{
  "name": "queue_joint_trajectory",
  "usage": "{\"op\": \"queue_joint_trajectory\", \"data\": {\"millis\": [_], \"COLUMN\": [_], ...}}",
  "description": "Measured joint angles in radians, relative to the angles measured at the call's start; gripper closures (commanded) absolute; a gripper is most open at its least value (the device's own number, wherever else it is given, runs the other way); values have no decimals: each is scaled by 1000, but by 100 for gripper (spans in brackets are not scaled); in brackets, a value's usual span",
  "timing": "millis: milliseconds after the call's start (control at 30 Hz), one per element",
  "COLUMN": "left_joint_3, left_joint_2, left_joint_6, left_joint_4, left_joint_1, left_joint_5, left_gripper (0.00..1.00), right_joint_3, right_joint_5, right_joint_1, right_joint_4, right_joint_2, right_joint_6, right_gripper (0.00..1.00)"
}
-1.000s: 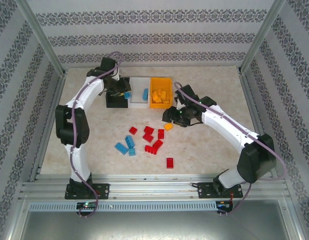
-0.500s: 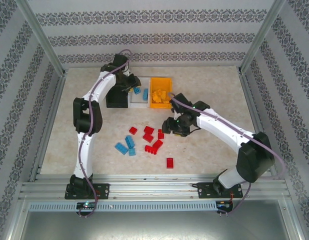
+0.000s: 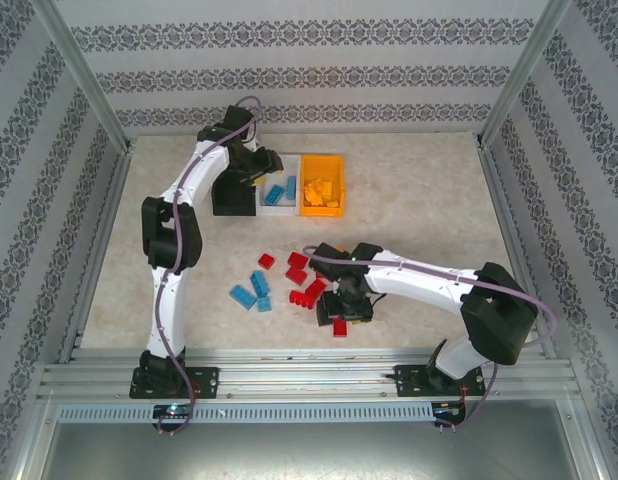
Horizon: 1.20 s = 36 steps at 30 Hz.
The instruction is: Sort the legos into containers by color
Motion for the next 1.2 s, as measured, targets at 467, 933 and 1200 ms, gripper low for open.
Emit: {"op": "queue_joint_trajectory", "data": {"millis": [467, 933, 1200], "left_joint_3": [-550, -891, -1107], "left_joint_2": [-518, -869, -1030], "left_joint_6": [16, 64, 67], "left_joint_4": [69, 61, 52], "left_joint_1": [-1, 6, 6], "left_joint_5": [-3, -16, -63], "left_gripper": [42, 41, 41], "right_joint_3": [-48, -8, 298], "right_joint_5": [58, 101, 4], "right_joint_1": [40, 17, -142], "right_joint_4": [80, 85, 157], "right_joint_2": [91, 108, 107], "right_joint_6": [67, 58, 11], "right_gripper": [43, 66, 66]}}
